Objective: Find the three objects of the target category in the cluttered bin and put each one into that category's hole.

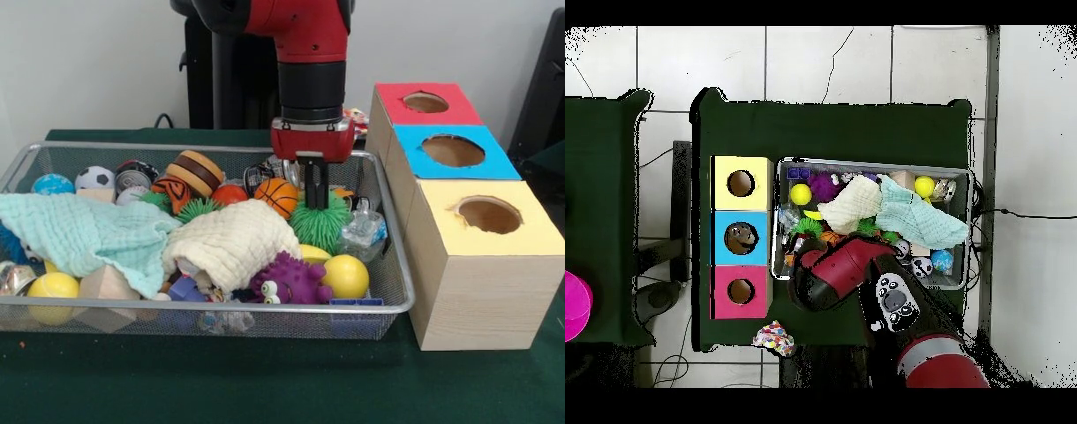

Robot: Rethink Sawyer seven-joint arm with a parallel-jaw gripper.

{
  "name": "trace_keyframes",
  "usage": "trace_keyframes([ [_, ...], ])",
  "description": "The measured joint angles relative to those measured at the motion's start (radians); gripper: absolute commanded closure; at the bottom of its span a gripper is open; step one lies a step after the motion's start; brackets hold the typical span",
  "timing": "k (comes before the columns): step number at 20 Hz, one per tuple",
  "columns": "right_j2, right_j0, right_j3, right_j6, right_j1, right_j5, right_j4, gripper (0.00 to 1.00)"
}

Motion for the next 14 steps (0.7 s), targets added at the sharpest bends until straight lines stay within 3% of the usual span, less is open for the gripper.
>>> trace_keyframes([
  [8, 0.028, 0.001, 0.004, 0.0, -0.003, 0.0, 0.0, 1.0],
  [9, 0.03, 0.004, 0.004, 0.0, -0.004, -0.003, 0.0, 0.0],
  [14, 0.03, 0.012, 0.004, 0.0, -0.004, -0.007, 0.0, 0.0],
])
